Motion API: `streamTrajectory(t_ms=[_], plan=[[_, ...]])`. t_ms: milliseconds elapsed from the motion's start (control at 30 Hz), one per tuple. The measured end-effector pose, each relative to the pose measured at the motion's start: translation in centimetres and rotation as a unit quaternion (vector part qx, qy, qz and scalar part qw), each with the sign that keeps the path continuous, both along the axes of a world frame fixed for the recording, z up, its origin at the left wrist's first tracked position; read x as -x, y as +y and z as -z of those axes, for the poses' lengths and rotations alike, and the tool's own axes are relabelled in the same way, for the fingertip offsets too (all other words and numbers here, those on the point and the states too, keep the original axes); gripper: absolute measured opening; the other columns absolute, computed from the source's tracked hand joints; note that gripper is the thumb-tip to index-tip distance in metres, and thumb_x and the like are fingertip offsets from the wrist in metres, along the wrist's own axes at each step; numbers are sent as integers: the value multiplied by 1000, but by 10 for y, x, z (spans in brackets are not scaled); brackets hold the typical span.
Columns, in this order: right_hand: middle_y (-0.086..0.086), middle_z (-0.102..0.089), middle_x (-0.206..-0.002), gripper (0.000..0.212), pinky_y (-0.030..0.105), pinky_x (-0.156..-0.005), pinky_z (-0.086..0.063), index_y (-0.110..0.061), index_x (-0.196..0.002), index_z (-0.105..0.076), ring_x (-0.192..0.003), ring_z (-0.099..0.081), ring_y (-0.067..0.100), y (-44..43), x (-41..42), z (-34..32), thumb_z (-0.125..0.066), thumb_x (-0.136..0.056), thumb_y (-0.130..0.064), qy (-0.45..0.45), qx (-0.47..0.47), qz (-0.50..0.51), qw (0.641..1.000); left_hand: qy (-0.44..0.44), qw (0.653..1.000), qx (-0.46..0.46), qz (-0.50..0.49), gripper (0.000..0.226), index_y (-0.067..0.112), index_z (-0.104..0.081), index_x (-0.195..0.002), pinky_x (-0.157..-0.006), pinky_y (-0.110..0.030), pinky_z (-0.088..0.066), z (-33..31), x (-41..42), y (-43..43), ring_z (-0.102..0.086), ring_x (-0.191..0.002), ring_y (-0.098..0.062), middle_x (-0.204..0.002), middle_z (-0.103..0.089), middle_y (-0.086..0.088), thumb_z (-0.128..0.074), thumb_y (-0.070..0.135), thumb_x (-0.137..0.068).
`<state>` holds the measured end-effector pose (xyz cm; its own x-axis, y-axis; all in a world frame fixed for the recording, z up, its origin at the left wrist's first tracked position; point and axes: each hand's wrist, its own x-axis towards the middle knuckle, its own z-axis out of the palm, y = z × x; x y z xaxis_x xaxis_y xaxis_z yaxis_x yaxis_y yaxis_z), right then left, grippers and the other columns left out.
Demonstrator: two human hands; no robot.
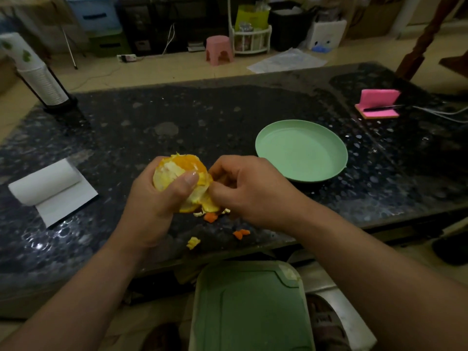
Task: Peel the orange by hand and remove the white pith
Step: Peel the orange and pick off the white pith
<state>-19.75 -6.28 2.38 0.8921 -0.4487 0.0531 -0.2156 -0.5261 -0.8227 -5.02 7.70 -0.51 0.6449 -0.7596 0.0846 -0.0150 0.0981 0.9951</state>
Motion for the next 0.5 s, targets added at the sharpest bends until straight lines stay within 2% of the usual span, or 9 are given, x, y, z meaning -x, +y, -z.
streamTrajectory(t_ms=[33,133,200,300,433,500], plan=[[-3,-78,-80,4,34,-64,-64,-22,-100,-72,-68,-74,7,0,0,1,-70,-98,-25,-8,-14,5,1000,-2,1000,-2,8,48,33,-73,-97,-73,-39,-57,-1,2,0,-69,-85,-22,-93,-72,-3,-91,64,-65],[4,-77,-77,4,45,-61,-65,-17,-96,-72,-65,-75,17,1,0,5,-73,-97,-20,-35,-72,30,996,-30,1000,-4,7,43,27,-70,-103,-73,-42,-59,-1,7,0,-70,-86,-25,-95,-73,-5,-85,52,-71],[10,-77,-79,3,48,-64,-66,-12,-97,-73,-69,-78,27,4,-2,9,-72,-96,-15,-51,-140,41,988,-48,999,-6,-5,43,25,-69,-104,-72,-41,-61,-1,10,0,-71,-85,-24,-94,-74,-5,-82,50,-72],[21,-77,-89,7,58,-75,-66,-6,-101,-73,-78,-77,37,11,-7,16,-68,-96,-10,-64,-271,69,958,-91,995,-14,-27,45,24,-66,-104,-65,-29,-59,-4,11,2,-72,-80,-15,-90,-75,-1,-80,51,-71],[16,-74,-86,13,36,-64,-63,1,-108,-71,-74,-73,24,13,-10,22,-66,-101,-8,-38,-387,57,920,-147,988,-28,-35,50,23,-64,-106,-62,-20,-56,-7,11,4,-72,-76,-7,-91,-76,4,-79,52,-68],[15,-72,-81,8,34,-61,-61,1,-101,-72,-70,-71,24,13,-13,23,-66,-100,-3,-49,-400,64,913,-165,985,-30,-30,52,22,-63,-106,-62,-17,-55,-9,12,4,-72,-76,-5,-92,-76,6,-79,51,-67]])
